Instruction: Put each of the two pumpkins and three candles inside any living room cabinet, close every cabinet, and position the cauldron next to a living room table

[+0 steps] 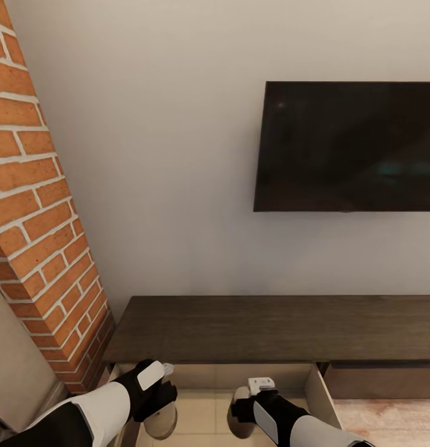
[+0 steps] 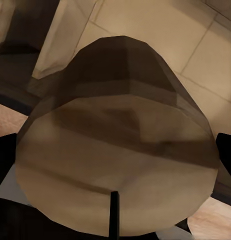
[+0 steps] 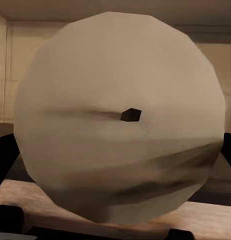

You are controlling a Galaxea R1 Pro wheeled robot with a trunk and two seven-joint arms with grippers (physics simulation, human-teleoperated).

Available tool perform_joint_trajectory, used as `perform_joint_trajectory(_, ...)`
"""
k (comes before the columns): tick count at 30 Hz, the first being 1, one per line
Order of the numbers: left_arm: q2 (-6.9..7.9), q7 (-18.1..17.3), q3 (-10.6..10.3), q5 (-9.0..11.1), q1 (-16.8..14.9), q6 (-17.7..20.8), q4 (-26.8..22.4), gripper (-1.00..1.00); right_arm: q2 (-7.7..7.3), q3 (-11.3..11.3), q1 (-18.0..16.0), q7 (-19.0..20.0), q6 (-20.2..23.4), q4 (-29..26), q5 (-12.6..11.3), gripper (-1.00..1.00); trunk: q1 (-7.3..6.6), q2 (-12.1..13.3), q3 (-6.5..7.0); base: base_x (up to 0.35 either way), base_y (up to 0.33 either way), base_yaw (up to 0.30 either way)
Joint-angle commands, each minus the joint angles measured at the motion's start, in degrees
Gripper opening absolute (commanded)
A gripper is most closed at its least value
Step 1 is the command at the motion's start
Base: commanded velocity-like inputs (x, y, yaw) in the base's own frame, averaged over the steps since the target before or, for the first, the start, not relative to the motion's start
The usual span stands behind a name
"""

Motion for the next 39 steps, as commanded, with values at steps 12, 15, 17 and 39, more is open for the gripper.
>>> perform_joint_trajectory(12,0.36,-0.15,0.11,0.29,0.01,-0.31,0.0,-1.0,0.0,0.04,0.0,0.63,-0.04,0.19,0.0,-1.0,1.54,-2.81,-1.26,0.0,0.0,0.0)
perform_joint_trajectory(15,0.36,-0.15,0.11,0.29,0.01,-0.31,0.04,-1.0,0.0,0.04,0.03,0.7,-0.04,0.19,0.0,-1.0,2.2,-4.01,-1.8,0.0,0.0,0.0)
perform_joint_trajectory(17,0.36,-0.15,0.11,0.29,0.01,-0.31,0.06,-1.0,0.0,0.04,0.01,0.71,-0.04,0.19,0.01,-1.0,2.64,-4.81,-2.15,0.0,0.0,0.0)
perform_joint_trajectory(39,0.28,-0.09,0.11,0.3,0.01,-0.31,0.03,-1.0,0.0,0.04,0.08,4.04,-2.15,-0.08,0.02,-1.0,7.47,-13.64,-6.42,0.0,0.0,0.0)
